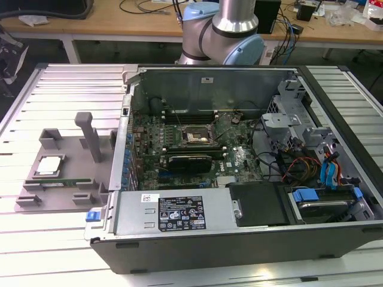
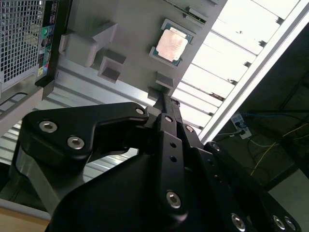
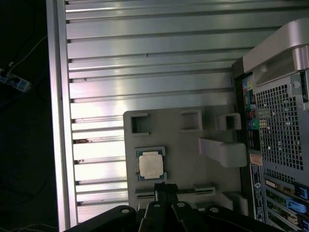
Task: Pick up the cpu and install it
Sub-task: 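Pick up the cpu and move it towards the insertion slot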
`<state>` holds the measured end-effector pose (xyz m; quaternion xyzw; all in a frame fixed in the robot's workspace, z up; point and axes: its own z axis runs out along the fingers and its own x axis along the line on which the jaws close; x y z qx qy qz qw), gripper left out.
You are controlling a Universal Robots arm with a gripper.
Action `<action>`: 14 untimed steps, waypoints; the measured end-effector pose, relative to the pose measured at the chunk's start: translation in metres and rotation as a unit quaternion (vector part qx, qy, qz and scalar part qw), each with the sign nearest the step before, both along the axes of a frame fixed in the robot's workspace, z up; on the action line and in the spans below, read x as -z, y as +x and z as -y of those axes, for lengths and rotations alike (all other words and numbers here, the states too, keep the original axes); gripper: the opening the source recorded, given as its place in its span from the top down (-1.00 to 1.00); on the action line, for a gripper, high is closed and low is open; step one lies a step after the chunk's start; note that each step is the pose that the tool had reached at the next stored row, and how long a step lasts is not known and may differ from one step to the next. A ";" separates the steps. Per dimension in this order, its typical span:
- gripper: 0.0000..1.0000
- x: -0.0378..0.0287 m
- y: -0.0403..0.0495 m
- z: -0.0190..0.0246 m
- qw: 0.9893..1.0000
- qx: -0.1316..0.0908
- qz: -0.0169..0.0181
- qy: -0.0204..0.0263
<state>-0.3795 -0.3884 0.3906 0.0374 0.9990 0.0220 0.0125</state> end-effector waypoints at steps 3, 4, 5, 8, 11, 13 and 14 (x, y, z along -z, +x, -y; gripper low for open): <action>0.41 0.0000 0.0000 0.0000 1.000 0.000 0.000 0.000; 0.29 0.0000 0.0000 0.0000 1.000 0.000 0.000 0.000; 0.17 0.0000 -0.0001 0.0000 1.000 0.000 0.000 0.000; -0.09 0.0000 -0.0001 0.0000 1.000 0.000 0.000 0.000; -0.09 0.0051 -0.0001 0.0000 1.000 0.000 0.000 0.000; -0.09 0.0073 -0.0001 0.0000 1.000 0.000 0.000 0.000; -0.09 0.0086 -0.0001 0.0000 1.000 0.000 0.000 0.000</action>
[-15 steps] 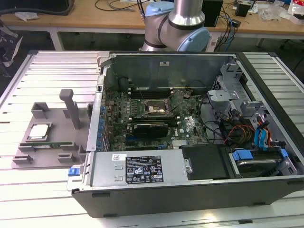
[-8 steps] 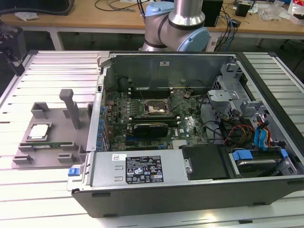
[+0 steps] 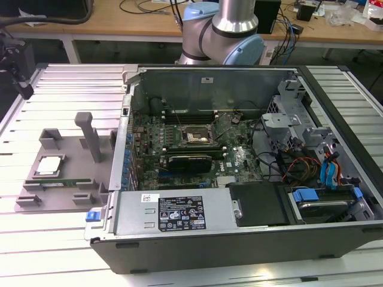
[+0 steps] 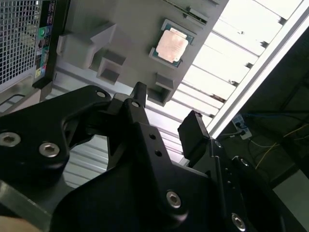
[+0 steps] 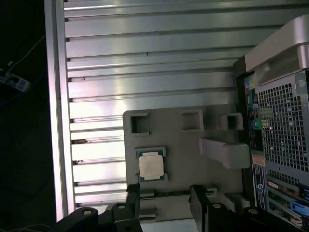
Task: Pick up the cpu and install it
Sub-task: 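Pick up the cpu and move it towards the insertion slot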
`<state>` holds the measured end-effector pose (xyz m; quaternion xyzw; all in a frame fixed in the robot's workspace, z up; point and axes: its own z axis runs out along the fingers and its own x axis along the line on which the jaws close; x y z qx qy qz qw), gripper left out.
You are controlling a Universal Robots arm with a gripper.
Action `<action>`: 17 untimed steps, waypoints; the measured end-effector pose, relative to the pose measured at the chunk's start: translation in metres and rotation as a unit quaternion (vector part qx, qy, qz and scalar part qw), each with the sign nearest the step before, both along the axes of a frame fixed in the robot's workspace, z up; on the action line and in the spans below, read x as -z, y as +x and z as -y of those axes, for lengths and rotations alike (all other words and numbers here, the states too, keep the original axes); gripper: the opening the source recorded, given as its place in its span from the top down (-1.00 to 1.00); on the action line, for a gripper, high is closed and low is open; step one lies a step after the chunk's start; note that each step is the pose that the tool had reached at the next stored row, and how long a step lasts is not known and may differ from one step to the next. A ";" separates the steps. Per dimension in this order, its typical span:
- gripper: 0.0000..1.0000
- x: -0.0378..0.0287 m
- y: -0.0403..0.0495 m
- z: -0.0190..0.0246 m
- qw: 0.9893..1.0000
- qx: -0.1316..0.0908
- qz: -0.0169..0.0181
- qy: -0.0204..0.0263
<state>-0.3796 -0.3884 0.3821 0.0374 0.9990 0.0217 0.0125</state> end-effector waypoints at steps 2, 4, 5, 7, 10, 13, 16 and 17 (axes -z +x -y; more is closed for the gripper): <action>-0.09 0.0043 0.0000 0.0000 1.000 0.000 0.000 0.000; -0.09 0.0076 0.0000 0.0000 1.000 0.000 0.000 0.000; -0.09 0.0090 0.0000 0.0000 1.000 0.000 0.000 0.000; -0.09 0.0109 0.0000 0.0000 1.000 0.000 0.000 0.000; -0.09 0.0154 0.0000 0.0000 1.000 0.000 0.000 0.000; -0.09 0.0204 0.0000 0.0000 1.000 0.000 0.000 0.000; -0.09 0.0245 0.0000 0.0000 1.000 0.000 0.000 0.000; -0.09 0.0256 0.0000 0.0000 1.000 0.000 0.000 0.000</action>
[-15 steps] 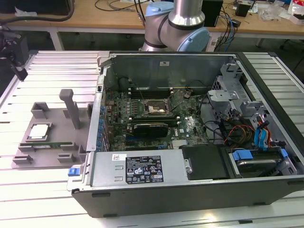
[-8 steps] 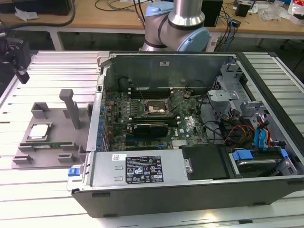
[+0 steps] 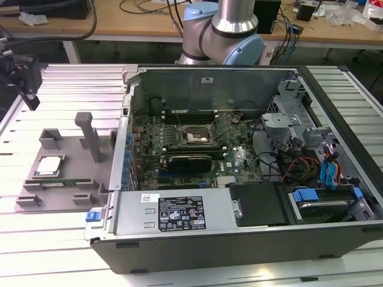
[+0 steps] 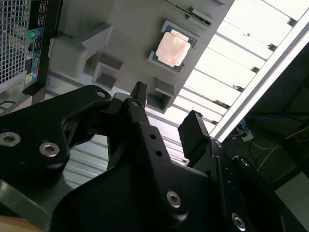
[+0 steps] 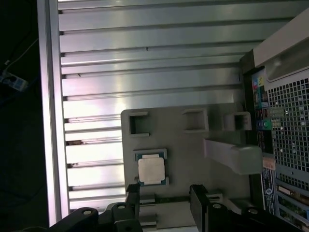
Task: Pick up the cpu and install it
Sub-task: 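Pick up the cpu and move it towards the insertion slot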
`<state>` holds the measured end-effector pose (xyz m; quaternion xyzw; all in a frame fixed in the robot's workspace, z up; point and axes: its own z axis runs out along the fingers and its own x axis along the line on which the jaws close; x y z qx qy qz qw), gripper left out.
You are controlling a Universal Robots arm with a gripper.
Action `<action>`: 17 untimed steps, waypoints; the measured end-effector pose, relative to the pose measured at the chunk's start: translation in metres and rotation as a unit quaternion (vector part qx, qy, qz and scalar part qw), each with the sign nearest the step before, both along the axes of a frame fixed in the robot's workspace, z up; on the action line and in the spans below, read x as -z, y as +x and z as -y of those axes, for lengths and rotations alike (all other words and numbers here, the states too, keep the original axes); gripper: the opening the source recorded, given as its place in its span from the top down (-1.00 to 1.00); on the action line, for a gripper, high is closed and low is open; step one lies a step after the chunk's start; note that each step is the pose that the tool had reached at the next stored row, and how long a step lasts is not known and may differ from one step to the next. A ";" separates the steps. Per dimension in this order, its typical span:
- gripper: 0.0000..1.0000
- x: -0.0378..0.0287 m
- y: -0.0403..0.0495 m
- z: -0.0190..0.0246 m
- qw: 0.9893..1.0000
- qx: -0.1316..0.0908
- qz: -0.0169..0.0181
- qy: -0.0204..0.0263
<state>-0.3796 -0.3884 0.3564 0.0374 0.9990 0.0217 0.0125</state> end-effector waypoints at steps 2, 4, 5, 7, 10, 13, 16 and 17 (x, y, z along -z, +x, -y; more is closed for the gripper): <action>-0.09 0.0027 0.0000 0.0000 1.000 0.000 0.000 0.000; -0.09 0.0042 0.0000 0.0000 1.000 0.000 0.000 0.000; -0.09 0.0062 0.0000 0.0000 1.000 0.000 0.000 0.000; -0.09 0.0083 0.0000 0.0000 1.000 0.000 0.000 0.000; -0.09 0.0127 0.0000 0.0000 1.000 0.000 0.000 0.000; -0.09 0.0166 0.0000 0.0000 1.000 0.000 0.000 0.000; -0.09 0.0189 0.0000 0.0000 1.000 0.000 0.000 0.000; -0.09 0.0196 0.0000 0.0000 1.000 0.000 0.000 0.000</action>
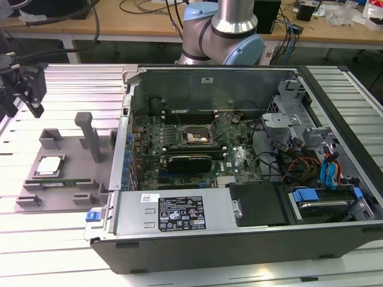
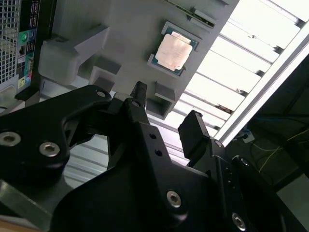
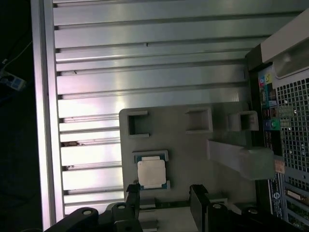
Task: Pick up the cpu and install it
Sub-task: 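Pick up the cpu and move it towards the insertion slot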
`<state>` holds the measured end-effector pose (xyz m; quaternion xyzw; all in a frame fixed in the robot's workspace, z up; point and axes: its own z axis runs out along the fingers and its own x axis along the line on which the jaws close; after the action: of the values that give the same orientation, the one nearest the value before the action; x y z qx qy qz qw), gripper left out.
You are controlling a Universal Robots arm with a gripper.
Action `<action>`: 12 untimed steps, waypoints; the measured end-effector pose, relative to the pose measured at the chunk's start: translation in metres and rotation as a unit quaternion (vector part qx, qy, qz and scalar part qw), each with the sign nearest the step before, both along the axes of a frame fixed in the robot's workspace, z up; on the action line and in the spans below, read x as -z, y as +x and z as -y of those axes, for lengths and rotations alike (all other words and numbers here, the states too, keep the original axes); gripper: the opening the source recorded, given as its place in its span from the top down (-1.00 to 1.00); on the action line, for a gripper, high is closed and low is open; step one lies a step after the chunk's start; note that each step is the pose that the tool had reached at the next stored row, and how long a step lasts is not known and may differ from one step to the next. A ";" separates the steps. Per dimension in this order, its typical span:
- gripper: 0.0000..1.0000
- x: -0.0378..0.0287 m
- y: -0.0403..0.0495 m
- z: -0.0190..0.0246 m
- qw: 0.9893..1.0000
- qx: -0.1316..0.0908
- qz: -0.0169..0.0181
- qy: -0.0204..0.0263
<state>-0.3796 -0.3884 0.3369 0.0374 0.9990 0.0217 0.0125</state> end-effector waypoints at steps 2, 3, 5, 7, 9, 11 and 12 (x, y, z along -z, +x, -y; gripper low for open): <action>-0.09 0.0020 0.0000 0.0000 1.000 0.000 0.000 0.000; -0.09 0.0030 0.0000 0.0000 1.000 0.000 0.000 0.000; -0.09 0.0060 0.0000 0.0000 1.000 0.000 0.000 0.000; -0.09 0.0082 0.0000 0.0000 1.000 0.000 0.000 0.000; -0.09 0.0094 0.0000 0.0000 1.000 0.000 0.000 0.000; -0.09 0.0110 0.0000 0.0000 1.000 0.000 0.000 0.000; -0.09 0.0117 0.0000 0.0000 1.000 0.000 0.000 0.000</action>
<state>-0.3796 -0.3884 0.3252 0.0374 0.9990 0.0218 0.0125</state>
